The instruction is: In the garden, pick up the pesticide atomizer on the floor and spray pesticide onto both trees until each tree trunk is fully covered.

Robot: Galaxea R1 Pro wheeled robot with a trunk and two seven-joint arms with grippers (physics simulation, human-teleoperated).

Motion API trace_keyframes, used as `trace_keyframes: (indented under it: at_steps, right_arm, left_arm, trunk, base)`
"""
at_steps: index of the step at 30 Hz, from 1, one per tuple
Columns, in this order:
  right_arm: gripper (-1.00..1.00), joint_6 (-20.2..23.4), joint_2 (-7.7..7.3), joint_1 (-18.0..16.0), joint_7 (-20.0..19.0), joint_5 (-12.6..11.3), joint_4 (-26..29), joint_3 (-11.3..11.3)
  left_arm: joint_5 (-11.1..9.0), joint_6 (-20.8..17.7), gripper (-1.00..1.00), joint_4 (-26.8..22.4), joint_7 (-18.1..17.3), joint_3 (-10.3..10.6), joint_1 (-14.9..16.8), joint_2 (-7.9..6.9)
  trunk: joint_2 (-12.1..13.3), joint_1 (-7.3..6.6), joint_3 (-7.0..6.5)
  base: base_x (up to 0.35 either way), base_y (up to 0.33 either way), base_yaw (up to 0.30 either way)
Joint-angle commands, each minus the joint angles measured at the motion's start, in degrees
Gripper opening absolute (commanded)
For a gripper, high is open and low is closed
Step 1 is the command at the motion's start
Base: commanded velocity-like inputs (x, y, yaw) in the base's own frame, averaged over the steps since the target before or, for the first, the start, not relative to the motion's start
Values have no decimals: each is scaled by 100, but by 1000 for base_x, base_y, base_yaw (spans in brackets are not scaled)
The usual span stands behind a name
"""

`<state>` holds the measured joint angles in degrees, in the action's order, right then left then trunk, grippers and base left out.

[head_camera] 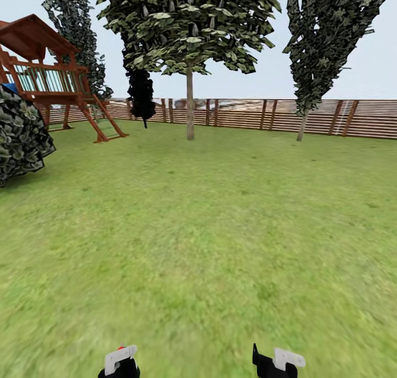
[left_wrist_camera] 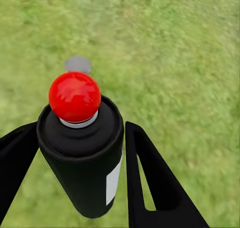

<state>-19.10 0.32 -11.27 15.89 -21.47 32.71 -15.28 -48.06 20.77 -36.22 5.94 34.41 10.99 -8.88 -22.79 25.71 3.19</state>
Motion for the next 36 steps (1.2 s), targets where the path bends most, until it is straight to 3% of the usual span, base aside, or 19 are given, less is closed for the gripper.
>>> trace_keyframes:
  at_steps: [1, 36]
  right_arm:
    - [100, -32, -6, -7, 37, -61, -2, -45]
    - [100, -32, -6, -7, 37, -59, -2, -45]
  left_arm:
    - [-19, 31, -100, -8, 61, 49, 8, -8]
    - [-28, 32, -100, -17, 61, 49, 8, -8]
  trunk:
    - [-13, 7, 13]
    - [-13, 7, 13]
  base:
    - [339, 0, 0]
    - [339, 0, 0]
